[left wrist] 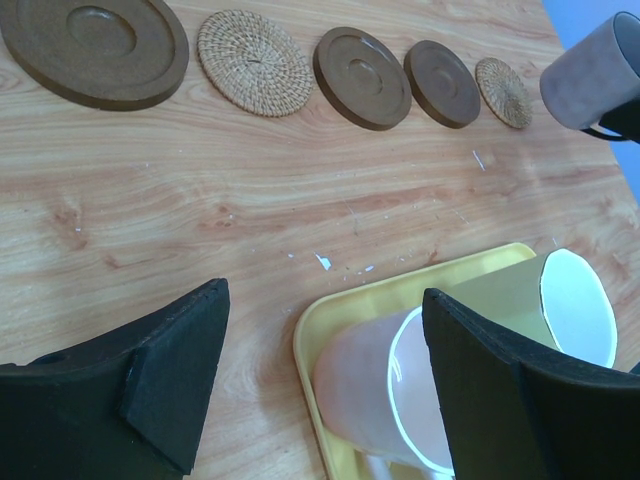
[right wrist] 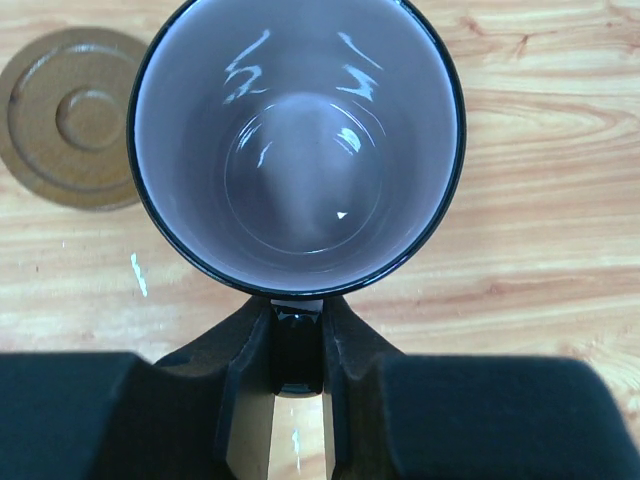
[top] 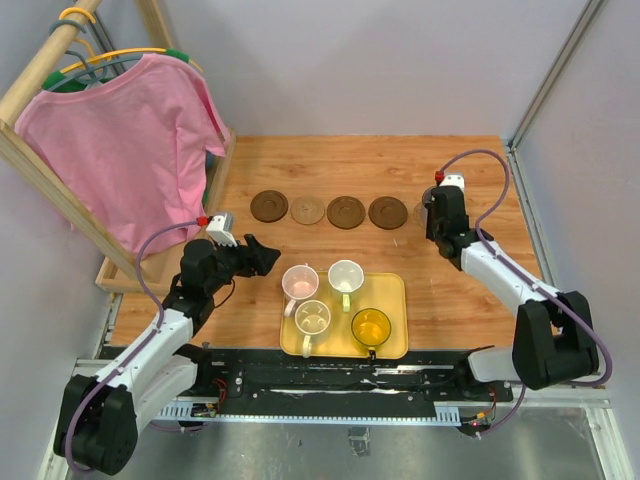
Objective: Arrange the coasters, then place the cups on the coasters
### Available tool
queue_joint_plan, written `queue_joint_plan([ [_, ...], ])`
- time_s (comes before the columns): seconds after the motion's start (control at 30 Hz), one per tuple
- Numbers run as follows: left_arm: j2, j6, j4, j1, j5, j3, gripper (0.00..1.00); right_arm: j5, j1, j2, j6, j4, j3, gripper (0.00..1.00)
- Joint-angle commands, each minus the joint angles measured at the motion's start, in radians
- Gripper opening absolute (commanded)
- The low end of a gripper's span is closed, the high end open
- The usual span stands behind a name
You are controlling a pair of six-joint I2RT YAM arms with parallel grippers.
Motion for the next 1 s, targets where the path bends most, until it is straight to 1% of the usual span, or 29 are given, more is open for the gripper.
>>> queue_joint_plan([
  [0.0,-0.004,-0.003,0.041,-0.007,0.005,0.021,0.82,-0.091,-0.079,0.027,-0.038,0.224,0.000,0.01],
  [0.23,-0.011,-0.008,0.043,-0.007,-0.005,0.020,0.82,-0.166,-0.155,0.081,-0.047,0.319,-0.012,0.01],
  [0.5,-0.012,-0.011,0.044,-0.007,-0.012,0.014,0.82,-0.192,-0.176,0.143,-0.055,0.389,-0.025,0.01],
  [0.73,-0.013,-0.011,0.039,-0.007,-0.014,0.013,0.82,-0.197,-0.182,0.195,-0.058,0.395,-0.008,0.01],
  [0.97,-0.012,-0.009,0.038,-0.007,-0.016,0.011,0.82,-0.190,-0.184,0.210,-0.060,0.394,-0.004,0.01],
])
